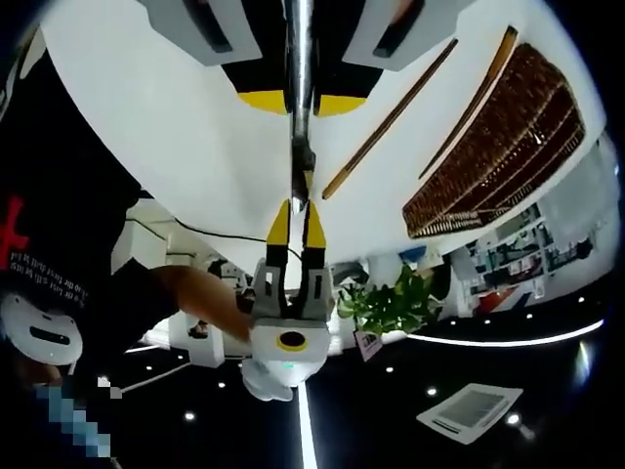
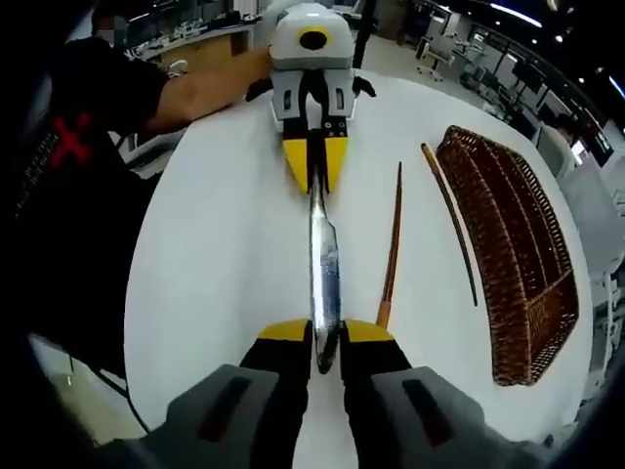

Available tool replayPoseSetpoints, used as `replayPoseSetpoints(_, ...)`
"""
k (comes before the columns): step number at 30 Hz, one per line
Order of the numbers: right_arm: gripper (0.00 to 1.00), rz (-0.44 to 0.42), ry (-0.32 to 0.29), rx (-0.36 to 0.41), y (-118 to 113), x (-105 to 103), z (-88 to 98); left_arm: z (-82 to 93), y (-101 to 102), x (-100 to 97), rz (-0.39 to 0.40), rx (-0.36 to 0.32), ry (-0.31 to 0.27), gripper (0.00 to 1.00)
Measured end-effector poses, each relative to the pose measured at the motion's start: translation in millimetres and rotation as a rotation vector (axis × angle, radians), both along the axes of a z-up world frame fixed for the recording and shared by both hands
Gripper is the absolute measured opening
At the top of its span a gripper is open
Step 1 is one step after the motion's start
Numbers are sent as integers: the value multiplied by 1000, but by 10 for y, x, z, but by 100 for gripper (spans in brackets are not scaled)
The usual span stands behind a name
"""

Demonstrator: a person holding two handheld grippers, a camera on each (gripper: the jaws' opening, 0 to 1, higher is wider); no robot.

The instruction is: Arrange the knives, forks, and spoons in their matching storage slots by inserting each utensil handle-first until every utensil is classified and aligned in the correct compartment

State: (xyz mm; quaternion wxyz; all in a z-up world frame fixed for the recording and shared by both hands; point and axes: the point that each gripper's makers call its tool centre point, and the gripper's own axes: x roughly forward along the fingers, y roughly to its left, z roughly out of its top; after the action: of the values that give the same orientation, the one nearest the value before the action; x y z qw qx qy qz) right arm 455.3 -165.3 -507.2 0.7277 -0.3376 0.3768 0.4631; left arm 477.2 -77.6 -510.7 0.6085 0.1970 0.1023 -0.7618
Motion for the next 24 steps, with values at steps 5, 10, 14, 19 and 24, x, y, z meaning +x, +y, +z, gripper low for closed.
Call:
replayPoseSetpoints(5,16,-29,-42,120,102,4,233,13,5,23,12,-8,2,6)
replayPoseSetpoints(10,14,37,63,197,335,-309,165,48,12,47,22,-21,-2,6)
replayPoseSetpoints(14,15,1,96,203,296,-273,-148,128,39,80,35,-51,-2,6)
replayPoseSetpoints(19,13,-82,-22,302,294,16,-55,259,42,108,49,-109,10,6)
replayPoseSetpoints(24,17,-142,-110,397,331,209,251,203,13,117,59,-90,4,7)
